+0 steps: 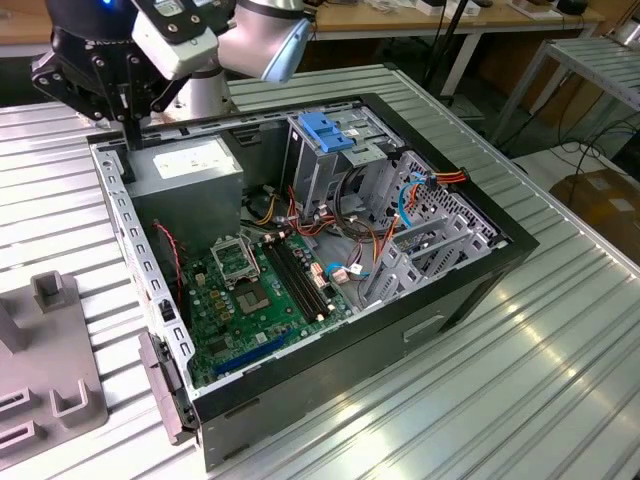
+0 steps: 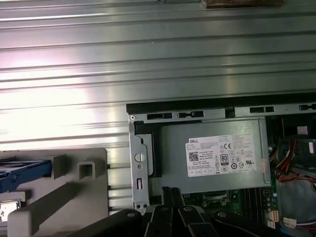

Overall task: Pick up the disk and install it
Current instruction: 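Reach for the disk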

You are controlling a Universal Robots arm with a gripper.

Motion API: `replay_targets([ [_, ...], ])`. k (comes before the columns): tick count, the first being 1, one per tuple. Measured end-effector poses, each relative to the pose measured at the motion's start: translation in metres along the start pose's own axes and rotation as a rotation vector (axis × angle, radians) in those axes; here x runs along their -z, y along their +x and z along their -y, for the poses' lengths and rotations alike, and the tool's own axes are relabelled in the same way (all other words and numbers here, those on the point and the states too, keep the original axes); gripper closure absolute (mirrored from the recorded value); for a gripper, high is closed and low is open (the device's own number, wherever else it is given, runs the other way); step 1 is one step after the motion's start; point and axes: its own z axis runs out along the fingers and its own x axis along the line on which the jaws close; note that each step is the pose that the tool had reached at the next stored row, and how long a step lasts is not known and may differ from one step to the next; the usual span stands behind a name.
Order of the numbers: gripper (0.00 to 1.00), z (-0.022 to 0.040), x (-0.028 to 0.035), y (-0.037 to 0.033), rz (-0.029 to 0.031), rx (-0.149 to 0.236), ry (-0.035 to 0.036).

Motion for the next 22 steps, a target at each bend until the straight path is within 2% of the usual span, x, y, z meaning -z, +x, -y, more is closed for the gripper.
replay_targets([
  [5,0.9,-0.0006,0.0003,0.0122,0.0,0.0,0.0001],
  [7,0.9,-0.0009,0.0005,0.0212,0.0001,0.0,0.0],
  [11,0.9,-0.0023,0.0007,0.0332,0.0,0.0,0.0],
  [13,0.9,-0.0037,0.001,0.0444,0.0,0.0,0.0001],
  [17,0.9,-0.0057,0.0012,0.0585,0.0,0.0,0.0001],
  [20,0.9,-0.0077,0.0013,0.0663,0.0,0.0,0.0],
  [22,0.9,-0.0094,0.0015,0.0768,-0.0001,0.0,0.0001],
])
